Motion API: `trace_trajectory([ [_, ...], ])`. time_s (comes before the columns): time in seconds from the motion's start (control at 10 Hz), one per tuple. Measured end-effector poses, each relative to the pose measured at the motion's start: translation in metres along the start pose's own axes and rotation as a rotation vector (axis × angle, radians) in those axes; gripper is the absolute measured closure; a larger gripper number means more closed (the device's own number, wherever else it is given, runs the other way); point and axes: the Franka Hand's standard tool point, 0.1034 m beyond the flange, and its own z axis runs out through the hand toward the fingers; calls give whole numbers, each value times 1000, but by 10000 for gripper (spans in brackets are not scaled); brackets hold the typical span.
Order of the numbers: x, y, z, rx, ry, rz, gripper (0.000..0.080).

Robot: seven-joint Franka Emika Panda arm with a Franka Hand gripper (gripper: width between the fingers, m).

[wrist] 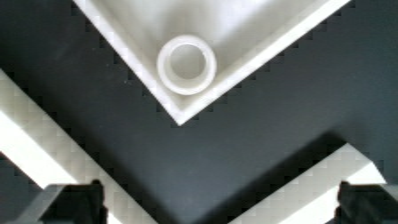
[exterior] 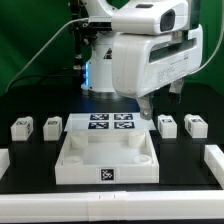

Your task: Assemble one leg

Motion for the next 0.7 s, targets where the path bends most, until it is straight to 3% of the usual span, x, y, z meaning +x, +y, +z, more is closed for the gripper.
trace_trajectory([
  [0.7,0,0,0,1,0,0,150],
])
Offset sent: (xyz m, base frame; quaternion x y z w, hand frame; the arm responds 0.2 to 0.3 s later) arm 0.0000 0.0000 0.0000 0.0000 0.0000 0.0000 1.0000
